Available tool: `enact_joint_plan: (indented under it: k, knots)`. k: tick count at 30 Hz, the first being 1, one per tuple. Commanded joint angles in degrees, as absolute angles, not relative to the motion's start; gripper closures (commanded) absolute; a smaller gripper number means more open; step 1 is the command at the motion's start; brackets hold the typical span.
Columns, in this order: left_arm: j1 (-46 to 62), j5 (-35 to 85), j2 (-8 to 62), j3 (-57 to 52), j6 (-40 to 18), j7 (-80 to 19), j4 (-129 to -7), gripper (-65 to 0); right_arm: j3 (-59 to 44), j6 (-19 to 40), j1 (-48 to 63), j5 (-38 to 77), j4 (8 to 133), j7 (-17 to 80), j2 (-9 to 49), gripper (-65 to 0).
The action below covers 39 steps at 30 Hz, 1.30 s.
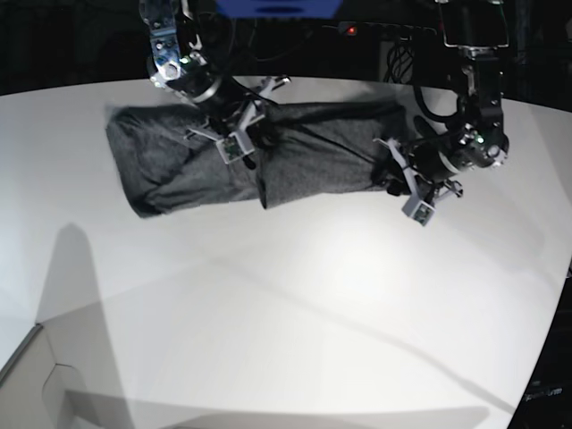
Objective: Layout the t-shirt on the table in an organized manner, then fold the t-shirt properly
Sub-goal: 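Press and flatten the folded strip with both grippers, then release the shirt and raise both grippers away from it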
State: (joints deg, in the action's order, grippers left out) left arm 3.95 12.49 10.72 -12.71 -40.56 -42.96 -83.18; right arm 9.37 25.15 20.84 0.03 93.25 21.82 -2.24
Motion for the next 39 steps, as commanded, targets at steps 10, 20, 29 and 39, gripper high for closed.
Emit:
enact_joint_plan:
  k: [10, 20, 29, 39]
  knots:
    - [3.65, 11.03, 10.86, -16.57, -40.0, -44.09, -86.02, -16.9, 14.9, 24.84, 20.0, -0.31, 93.76, 22.9, -2.42, -7.6]
    - [4.26, 11.03, 9.54, -16.66, -40.0, -44.79, -95.96, -17.1, 14.46, 24.84, 24.4, -0.31, 108.44, 23.43, -1.98, -7.8]
    - [7.6, 10.95, 9.98, -18.77, -40.0, -44.88, -99.12, -17.2, 1.8, 24.84, 25.45, -0.13, 110.64, 23.43, -1.54, -17.5]
    - [10.15, 11.03, 9.45, -32.75, -40.0, -44.79, -99.12, -30.3, -18.59, 25.1, 20.26, -0.13, 110.2, 26.42, -5.41, -43.1]
